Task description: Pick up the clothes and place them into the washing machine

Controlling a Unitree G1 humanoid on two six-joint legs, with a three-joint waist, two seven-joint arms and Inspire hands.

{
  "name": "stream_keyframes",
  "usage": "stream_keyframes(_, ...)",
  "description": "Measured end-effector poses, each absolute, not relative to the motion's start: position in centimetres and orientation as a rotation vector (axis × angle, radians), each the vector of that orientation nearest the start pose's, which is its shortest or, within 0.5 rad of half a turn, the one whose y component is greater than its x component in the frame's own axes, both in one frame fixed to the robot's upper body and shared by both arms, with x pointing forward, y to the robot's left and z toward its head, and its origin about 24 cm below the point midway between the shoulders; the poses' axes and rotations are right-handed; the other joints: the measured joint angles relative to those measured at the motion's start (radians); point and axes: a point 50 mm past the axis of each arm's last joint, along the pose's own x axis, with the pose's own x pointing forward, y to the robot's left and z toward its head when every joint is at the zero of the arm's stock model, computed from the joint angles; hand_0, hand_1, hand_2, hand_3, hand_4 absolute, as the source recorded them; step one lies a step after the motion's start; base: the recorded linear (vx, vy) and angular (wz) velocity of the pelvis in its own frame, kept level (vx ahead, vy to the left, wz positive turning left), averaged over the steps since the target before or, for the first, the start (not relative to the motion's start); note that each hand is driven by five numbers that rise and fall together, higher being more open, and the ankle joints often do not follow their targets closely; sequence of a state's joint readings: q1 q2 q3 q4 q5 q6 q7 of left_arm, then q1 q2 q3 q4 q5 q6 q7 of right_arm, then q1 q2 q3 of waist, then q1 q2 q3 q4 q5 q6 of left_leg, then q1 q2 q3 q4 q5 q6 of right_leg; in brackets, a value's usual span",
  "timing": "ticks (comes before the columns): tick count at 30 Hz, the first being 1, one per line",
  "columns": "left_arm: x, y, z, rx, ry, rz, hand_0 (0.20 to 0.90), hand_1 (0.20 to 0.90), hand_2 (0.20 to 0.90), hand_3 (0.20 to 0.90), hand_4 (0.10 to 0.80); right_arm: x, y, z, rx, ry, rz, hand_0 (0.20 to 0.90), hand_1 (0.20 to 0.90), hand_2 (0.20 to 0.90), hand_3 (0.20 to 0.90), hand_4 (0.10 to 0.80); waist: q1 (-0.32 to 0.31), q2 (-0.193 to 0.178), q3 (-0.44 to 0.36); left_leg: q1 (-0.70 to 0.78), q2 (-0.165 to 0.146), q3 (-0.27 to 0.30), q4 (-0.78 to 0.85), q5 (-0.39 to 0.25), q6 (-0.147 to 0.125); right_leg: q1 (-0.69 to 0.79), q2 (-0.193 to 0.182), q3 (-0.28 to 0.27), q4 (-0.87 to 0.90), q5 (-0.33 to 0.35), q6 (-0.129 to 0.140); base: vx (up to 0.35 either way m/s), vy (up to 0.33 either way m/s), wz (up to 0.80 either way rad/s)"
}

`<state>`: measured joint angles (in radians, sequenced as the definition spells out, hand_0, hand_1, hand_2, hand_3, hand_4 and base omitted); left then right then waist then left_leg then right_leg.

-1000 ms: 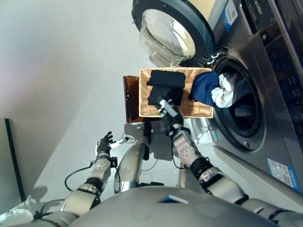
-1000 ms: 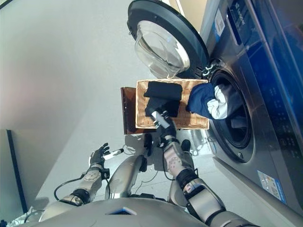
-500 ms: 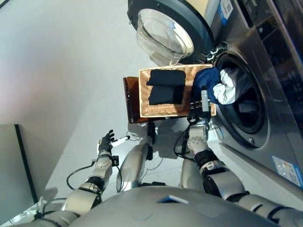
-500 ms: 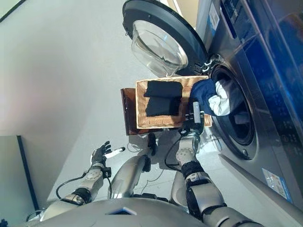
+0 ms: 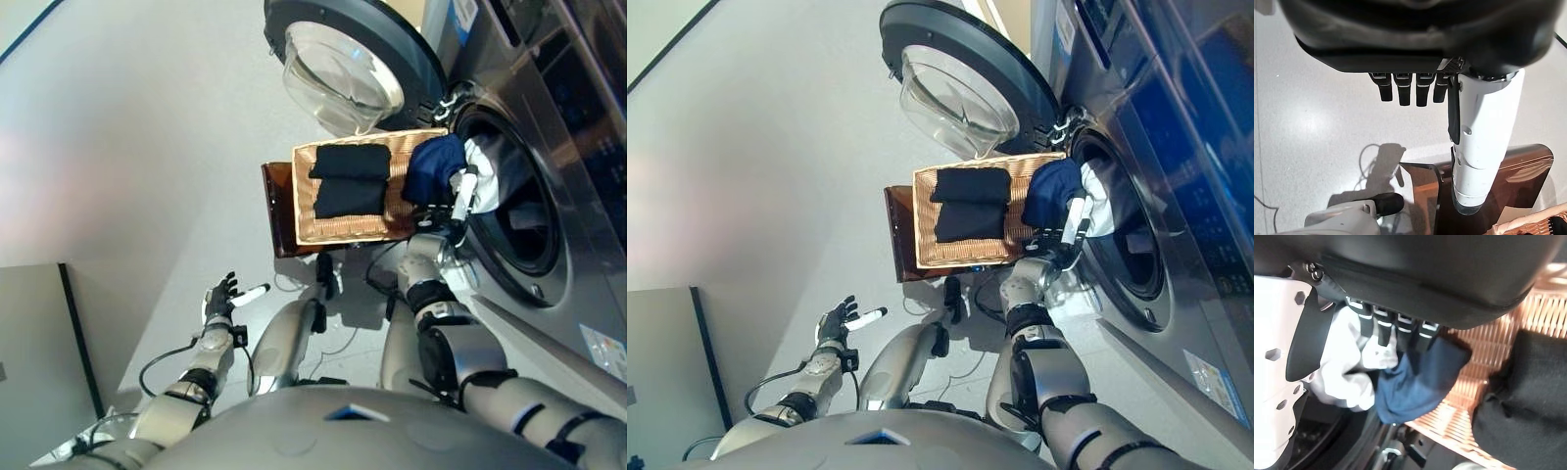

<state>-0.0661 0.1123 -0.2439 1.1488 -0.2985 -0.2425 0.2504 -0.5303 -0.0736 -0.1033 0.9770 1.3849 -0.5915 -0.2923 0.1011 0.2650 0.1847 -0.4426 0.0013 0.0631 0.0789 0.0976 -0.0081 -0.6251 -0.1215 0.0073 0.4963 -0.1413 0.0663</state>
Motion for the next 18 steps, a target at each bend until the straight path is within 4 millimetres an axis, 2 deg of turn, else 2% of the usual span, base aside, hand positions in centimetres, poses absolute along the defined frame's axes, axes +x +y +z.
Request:
stream_keyframes(5,14.7,17.7,-14.5,0.096,0.853,0.229,0.9,0.9,0.9,0.9,0.8,30.8,-22.3,-1.4,1.173,0.032,-0.969,0.9,0.9,0.9,0.9,0.8,-0.001,0.027,-0.01,0.0,-0.001,0.001,-0.013,0.006,-0.001,-0.013,0.001,0.003,0.006,-0.002,0.0,0.013,0.004,-0.02)
stream_keyframes(13,14.9,16.8,-14.5,0.071,0.852,0.22,0.9,0.9,0.9,0.9,0.8,29.5,-21.9,-2.9,1.134,0.083,-0.974,0.9,0.9,0.9,0.9,0.8,-0.002,0.031,-0.011,0.0,0.002,0.013,-0.013,0.005,-0.001,-0.016,0.005,0.007,0.006,-0.003,-0.002,0.0,-0.001,-0.01)
stream_keyframes(18,14.8,16.7,-14.5,0.063,0.854,0.225,0.9,0.9,0.9,0.9,0.8,28.5,-20.9,-4.2,1.065,0.146,-0.932,0.9,0.9,0.9,0.9,0.8,-0.004,0.03,-0.01,-0.001,0.004,0.015,-0.012,0.001,-0.007,-0.019,0.007,0.009,0.008,-0.004,-0.004,-0.003,-0.002,-0.01)
